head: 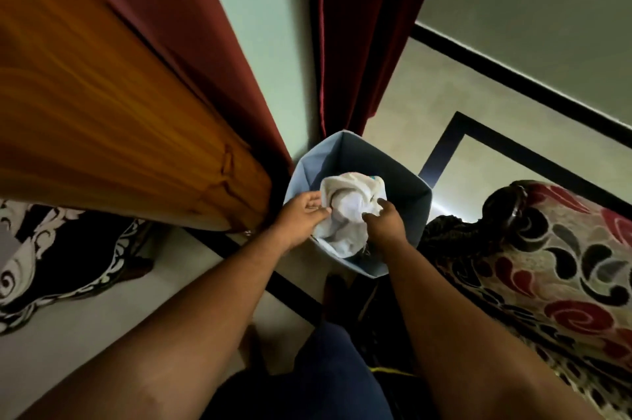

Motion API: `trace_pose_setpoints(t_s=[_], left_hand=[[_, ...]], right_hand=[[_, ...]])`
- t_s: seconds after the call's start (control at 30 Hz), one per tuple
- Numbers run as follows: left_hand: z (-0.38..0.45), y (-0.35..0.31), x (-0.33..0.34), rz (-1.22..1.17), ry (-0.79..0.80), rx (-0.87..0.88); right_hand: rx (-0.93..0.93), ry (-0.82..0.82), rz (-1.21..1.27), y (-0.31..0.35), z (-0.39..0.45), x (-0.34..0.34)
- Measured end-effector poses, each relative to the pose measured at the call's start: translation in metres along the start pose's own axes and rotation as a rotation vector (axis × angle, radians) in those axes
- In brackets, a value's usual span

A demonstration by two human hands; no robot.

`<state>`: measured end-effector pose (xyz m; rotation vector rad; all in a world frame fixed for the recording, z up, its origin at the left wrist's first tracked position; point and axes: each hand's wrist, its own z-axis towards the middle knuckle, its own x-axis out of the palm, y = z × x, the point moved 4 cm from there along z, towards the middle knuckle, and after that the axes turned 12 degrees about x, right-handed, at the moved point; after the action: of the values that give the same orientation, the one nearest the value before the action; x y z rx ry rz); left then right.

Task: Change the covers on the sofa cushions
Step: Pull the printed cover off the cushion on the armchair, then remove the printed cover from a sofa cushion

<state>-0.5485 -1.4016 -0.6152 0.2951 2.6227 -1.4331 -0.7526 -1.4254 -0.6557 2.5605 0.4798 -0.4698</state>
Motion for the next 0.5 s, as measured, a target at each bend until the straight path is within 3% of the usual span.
trace_pose_setpoints(t_s=[0.2, 0.5], left_hand=[[-0.056, -0.006, -0.042, -0.104, -0.107, 0.011], [-0.226, 0.011, -0.204, -0.229, -0.357, 0.157]], right_hand=[[-0.184, 0.113, 0.038, 0.037, -0.072, 0.023], [-0.437, 0.300, 0.143, 0.085, -0.258, 0.141]])
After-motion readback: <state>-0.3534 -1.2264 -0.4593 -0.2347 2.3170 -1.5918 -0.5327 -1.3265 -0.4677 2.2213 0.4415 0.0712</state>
